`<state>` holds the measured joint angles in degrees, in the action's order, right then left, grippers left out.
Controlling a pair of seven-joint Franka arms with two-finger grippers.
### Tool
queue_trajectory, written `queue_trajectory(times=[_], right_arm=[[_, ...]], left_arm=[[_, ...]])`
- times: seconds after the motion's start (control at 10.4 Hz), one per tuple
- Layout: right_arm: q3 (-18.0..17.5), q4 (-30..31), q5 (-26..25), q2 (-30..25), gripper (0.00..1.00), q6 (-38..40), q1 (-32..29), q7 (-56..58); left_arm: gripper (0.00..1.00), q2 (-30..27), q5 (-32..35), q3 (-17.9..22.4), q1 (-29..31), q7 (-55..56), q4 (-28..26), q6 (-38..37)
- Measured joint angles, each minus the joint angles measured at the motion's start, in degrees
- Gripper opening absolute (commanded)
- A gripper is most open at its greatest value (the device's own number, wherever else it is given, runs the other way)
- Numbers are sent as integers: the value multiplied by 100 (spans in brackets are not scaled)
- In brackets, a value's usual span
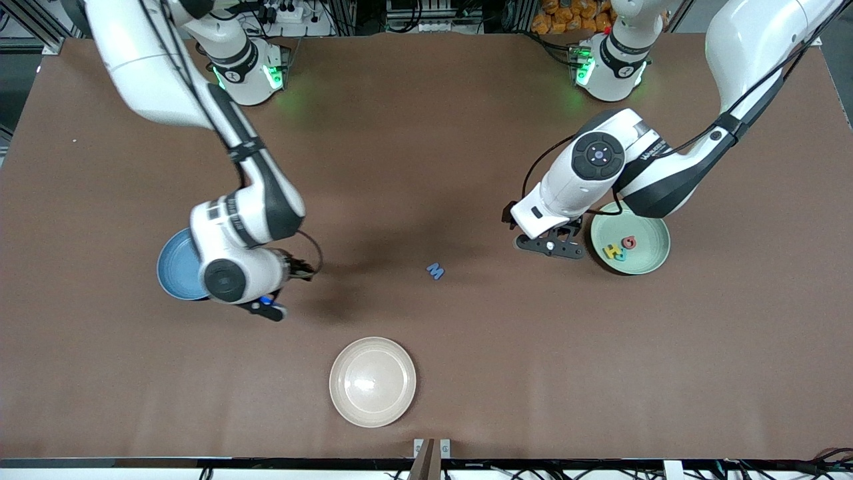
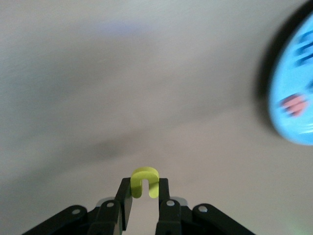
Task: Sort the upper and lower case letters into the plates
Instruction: 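Carry the u to the blue plate while the left gripper reaches the W, then open the right gripper over the blue plate while the left gripper lowers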
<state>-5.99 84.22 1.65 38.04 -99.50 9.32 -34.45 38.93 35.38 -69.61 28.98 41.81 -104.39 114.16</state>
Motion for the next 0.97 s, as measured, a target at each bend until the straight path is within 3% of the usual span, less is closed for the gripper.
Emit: queue_trajectory(times=[0.29, 0.58, 0.87, 0.97], right_arm=[[16, 9, -65, -60, 11, 430, -890, 1481], [38, 64, -335, -46, 13, 466, -1474, 2562], [49, 122, -521, 37, 16, 460, -1804, 3348], [51, 129, -527, 89, 31, 453, -1891, 3514]], left_arm=[[100, -4, 50, 208, -613, 519, 97, -3], [100, -1, 346, 1182, -2175, 576, 684, 6], [100, 58, 408, 2056, -3280, 418, 890, 320], [100, 108, 412, 2353, -3517, 334, 916, 526]])
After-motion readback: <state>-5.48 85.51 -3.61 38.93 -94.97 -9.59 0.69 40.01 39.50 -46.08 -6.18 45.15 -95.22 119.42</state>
